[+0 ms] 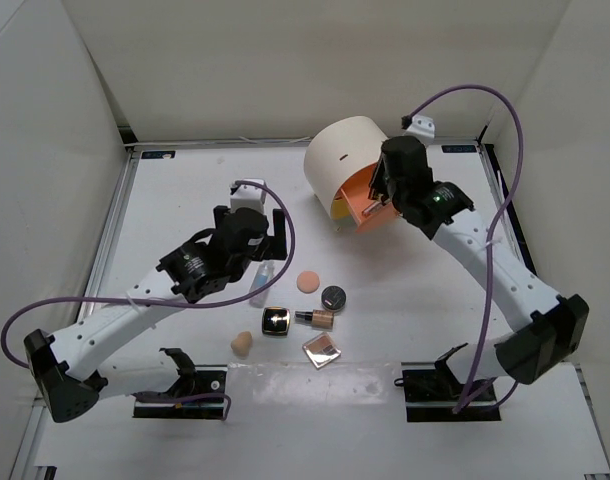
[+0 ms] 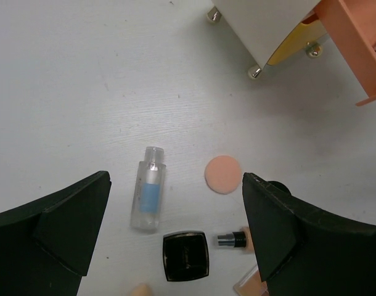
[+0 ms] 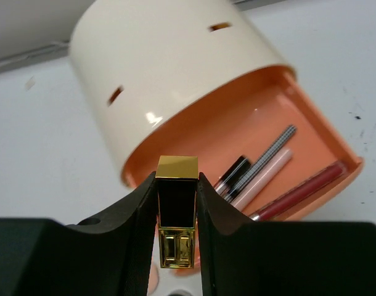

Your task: Organize the makeup

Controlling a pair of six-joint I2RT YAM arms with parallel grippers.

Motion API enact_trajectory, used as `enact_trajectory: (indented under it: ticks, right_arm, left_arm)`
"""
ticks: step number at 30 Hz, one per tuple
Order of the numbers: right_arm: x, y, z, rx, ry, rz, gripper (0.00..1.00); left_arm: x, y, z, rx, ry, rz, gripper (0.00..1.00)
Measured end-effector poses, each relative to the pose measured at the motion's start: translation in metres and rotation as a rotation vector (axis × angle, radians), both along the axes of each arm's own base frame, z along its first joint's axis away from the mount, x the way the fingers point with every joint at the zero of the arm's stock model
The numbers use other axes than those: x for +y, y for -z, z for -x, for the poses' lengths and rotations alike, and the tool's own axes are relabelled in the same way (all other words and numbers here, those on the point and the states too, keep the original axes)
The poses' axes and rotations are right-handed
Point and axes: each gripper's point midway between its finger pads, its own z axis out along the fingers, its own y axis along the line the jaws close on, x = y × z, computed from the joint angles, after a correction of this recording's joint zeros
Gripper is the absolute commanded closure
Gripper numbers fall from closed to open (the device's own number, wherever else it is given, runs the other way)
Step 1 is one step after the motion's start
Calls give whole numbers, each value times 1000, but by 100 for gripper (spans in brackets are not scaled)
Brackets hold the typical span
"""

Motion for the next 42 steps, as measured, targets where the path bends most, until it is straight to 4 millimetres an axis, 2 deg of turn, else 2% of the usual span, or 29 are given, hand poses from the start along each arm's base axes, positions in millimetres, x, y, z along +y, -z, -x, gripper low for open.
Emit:
enact_trajectory:
  ticks: [5,9,10,11,14,19,23,27,29,30,32,34,36,39,42]
  right_arm:
    - [-32,19,-28,38,138,-23,84]
    - [-43,27,-39,53,180,-56,77]
    - [-45,28,-42,58,185,-64,74]
    - [-45,31,-44,63,188,-73,66]
    - [-45,40,-49,86,189,-79,59]
    - [-45,46,-51,100,187,-82,40]
    - [-44,39,-52,92,169,-90,35]
    - [-42,18,-52,61,120,-87,32]
    - [-41,3,-46,33,71,-74,32]
    - [-43,-6,-41,15,46,-58,40]
    - [-48,-22,-29,-19,-2,-23,46]
    - [-56,-33,-13,-50,-47,14,46]
    - [-67,-38,7,-61,-88,61,40]
    - [-78,-29,37,-41,-148,122,40]
    - [-80,-2,61,29,-209,155,40]
  left_arm:
    - [5,-7,-15,-29,-24,-1,2]
    - [5,-14,-36,-56,-33,-1,2]
    - [6,-15,-43,-61,-36,-1,2]
    - [6,-17,-51,-65,-38,-5,2]
    - [7,-22,-80,-82,-41,-13,2]
    - [1,-32,-137,-108,23,-8,2]
    - [-10,-49,-188,-150,111,14,2]
    - [-33,-64,-232,-196,258,53,2]
    - [-47,-65,-251,-207,347,85,2]
    - [-55,-67,-260,-213,399,107,2]
    - [-70,-63,-274,-218,497,147,2]
    - [-82,-57,-284,-218,587,185,2]
    - [-93,-46,-288,-203,679,224,2]
    - [-105,-28,-292,-188,783,279,2]
    - [-117,-14,-291,-173,858,338,2]
